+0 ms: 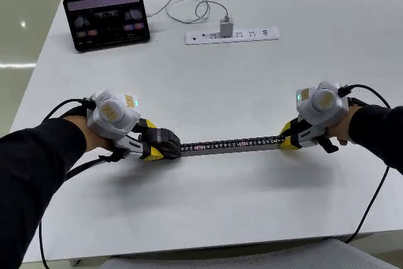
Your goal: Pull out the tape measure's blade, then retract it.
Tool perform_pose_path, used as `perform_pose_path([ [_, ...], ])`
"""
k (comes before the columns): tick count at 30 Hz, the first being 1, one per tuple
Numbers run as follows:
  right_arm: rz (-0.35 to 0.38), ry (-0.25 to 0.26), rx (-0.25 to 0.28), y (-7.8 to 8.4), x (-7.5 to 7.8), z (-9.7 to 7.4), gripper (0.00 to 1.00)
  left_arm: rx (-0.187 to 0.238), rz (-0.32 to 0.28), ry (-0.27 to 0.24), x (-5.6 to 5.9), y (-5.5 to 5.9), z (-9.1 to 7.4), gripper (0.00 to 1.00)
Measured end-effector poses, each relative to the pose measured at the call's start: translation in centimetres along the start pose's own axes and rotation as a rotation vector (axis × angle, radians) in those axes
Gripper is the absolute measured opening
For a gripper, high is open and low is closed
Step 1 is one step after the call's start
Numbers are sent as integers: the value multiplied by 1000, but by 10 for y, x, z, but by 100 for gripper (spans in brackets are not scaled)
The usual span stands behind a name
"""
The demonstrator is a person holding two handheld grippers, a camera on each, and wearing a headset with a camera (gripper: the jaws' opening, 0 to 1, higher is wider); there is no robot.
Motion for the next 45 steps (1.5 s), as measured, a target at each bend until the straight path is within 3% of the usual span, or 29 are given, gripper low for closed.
perform_pose_path([
  [38,20,-13,-20,0,-1,0,10,1,10,-5,1,-1,1,32],
  [45,-26,-6,-39,-1,-3,1,12,-4,28,-4,0,-1,1,33],
])
Point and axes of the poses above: the centre of the closed fingertips' face, and the gripper's own axes: z roughly forward along the fingers, x roughly to its right, y roughly out of its underside, the point moved 7 cm from there along -z, roughly backward along the fingers, and after that the axes turned 14 degrees about z, right-handed, at the moved point
